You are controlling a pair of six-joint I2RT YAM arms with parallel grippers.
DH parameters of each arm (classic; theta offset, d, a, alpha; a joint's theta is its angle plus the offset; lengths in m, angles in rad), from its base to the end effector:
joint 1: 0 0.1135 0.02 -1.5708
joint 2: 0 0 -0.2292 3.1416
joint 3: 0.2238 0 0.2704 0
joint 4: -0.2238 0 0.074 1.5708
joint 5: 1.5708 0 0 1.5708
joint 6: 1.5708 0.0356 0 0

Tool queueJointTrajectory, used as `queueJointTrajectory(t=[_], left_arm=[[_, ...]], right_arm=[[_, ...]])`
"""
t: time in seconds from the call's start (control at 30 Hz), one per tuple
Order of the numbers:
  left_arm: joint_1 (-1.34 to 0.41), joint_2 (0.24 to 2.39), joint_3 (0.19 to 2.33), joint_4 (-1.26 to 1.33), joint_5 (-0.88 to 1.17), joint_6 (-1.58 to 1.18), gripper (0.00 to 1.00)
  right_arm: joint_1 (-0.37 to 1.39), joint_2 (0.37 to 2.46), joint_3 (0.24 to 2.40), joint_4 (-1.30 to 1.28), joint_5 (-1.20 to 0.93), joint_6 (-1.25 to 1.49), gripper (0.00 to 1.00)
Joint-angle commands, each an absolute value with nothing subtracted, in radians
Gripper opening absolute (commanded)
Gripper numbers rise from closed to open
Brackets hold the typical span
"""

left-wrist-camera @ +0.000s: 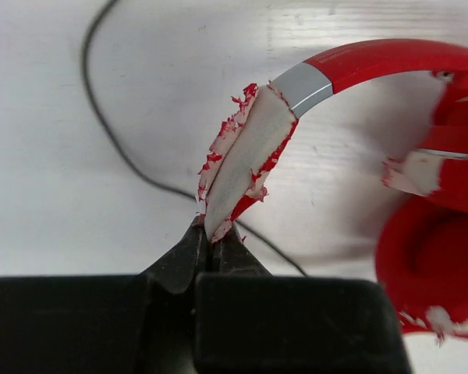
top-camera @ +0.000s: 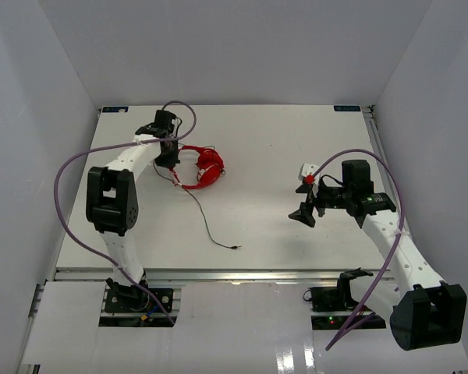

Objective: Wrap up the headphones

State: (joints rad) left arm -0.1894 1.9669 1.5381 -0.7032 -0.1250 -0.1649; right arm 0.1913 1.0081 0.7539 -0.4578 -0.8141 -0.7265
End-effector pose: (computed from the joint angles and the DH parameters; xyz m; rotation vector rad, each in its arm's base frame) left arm 0.4129 -0.0746 0.1709 -0.0046 2.6879 0.0599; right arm 0.2332 0.0715 0.2348 -1.2719 1.6599 0.6046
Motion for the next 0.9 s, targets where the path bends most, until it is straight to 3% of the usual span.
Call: queueJointTrajectory(t=[0.0, 0.27, 0.4, 0.63, 0.77, 0.87], left_arm=[[-0.310, 1.678, 1.570, -0.756, -0.159, -0.130, 0.00], [-0.370, 1.470, 1.595, -0.803, -0.053, -0.243, 0.00], [-0.348, 1.426, 1.574, -0.750, 0.140, -0.367, 0.00], [-0.248, 1.359, 1.367, -0.514, 0.468, -0.588, 0.00], [-0.245, 1.370, 1.336, -0.368, 0.620, -0.694, 0.00], [-0.245, 1.375, 1.348, -0.326, 0.680, -0.742, 0.00]], right_arm=[[0.196, 1.043, 0.893, -0.551, -1.000, -0.940, 0.90], [0.215, 1.216, 1.003, -0.055, -0.861, -0.398, 0.90], [0.201, 1.223, 1.022, -0.015, -0.973, -0.407, 0.90], [0.158, 1.214, 1.082, -0.212, -1.098, -0.613, 0.90], [0.171, 1.246, 1.051, -0.049, -1.121, -0.450, 0.90], [0.244, 1.298, 1.070, 0.038, -1.020, -0.417, 0.90]])
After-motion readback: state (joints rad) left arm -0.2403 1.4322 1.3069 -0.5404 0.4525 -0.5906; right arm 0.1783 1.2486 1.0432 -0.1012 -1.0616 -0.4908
